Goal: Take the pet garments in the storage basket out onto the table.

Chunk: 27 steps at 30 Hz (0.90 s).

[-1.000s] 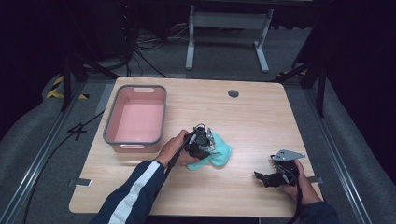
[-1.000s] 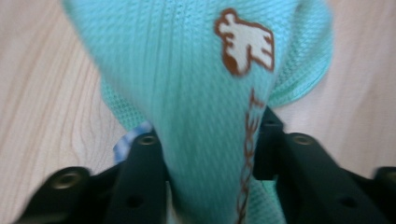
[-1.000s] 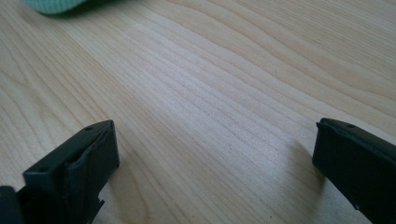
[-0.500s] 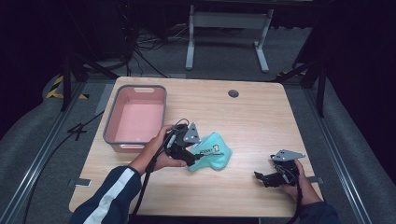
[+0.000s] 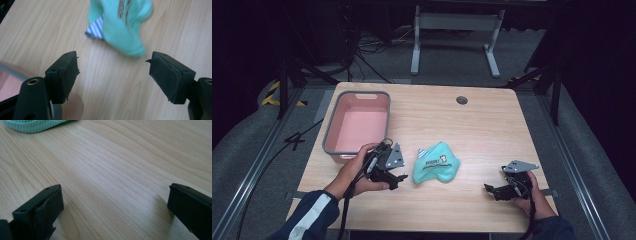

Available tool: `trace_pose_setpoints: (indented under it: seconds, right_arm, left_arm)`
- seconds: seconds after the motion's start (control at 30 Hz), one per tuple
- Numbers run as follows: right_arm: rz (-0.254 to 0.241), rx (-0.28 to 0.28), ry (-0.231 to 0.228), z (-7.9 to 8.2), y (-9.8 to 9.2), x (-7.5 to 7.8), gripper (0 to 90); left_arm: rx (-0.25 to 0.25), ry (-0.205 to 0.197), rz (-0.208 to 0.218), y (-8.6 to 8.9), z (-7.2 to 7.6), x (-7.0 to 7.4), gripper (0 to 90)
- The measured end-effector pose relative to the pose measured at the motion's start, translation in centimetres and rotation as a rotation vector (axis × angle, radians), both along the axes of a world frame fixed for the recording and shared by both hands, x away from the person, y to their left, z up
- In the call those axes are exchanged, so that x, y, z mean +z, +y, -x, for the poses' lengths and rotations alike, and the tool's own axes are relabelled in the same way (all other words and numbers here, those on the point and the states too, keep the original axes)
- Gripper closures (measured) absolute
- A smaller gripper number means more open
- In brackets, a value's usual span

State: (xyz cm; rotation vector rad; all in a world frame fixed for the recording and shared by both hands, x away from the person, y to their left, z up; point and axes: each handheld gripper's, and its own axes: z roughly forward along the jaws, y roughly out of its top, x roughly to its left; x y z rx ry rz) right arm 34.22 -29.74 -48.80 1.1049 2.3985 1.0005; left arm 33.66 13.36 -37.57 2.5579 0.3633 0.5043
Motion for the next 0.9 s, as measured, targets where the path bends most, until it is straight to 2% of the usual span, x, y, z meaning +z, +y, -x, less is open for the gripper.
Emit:
trace_pose_setpoints:
  seconds: [0.2, 0.27, 0.43, 0.5, 0.6, 0.73, 0.8, 0.83, 0.9]
  right_arm:
    - [0.0, 0.0, 0.0, 0.0, 0.0, 0.0, 0.6]
    - [0.0, 0.0, 0.0, 0.0, 0.0, 0.0, 0.6]
    - [0.0, 0.0, 0.0, 0.0, 0.0, 0.0, 0.6]
    - [0.0, 0.0, 0.0, 0.0, 0.0, 0.0, 0.6]
    - [0.0, 0.0, 0.0, 0.0, 0.0, 0.0, 0.6]
    - [0.0, 0.0, 0.0, 0.0, 0.0, 0.0, 0.6]
    - [0.0, 0.0, 0.0, 0.0, 0.0, 0.0, 0.6]
    - [0.0, 0.0, 0.0, 0.0, 0.0, 0.0, 0.6]
    - [0.0, 0.0, 0.0, 0.0, 0.0, 0.0, 0.6]
  left_arm:
    - [0.043, 0.004, -0.059, 3.1, 1.2, -2.3, 21.8]
    - [0.064, 0.023, -0.041, 4.3, 1.4, -3.2, 21.3]
    - [0.108, 0.034, -0.037, 7.2, 2.0, -5.0, 20.4]
    - [0.135, 0.044, -0.01, 8.4, 2.2, -5.5, 20.1]
    - [0.173, 0.052, -0.004, 9.8, 2.3, -6.2, 20.1]
    - [0.248, 0.069, 0.0, 11.8, 2.3, -7.5, 20.1]
    - [0.277, 0.078, 0.028, 12.9, 2.1, -8.2, 20.2]
    - [0.301, 0.099, 0.071, 13.6, 2.0, -8.6, 20.8]
    - [0.322, 0.127, 0.124, 14.5, 1.8, -9.0, 20.0]
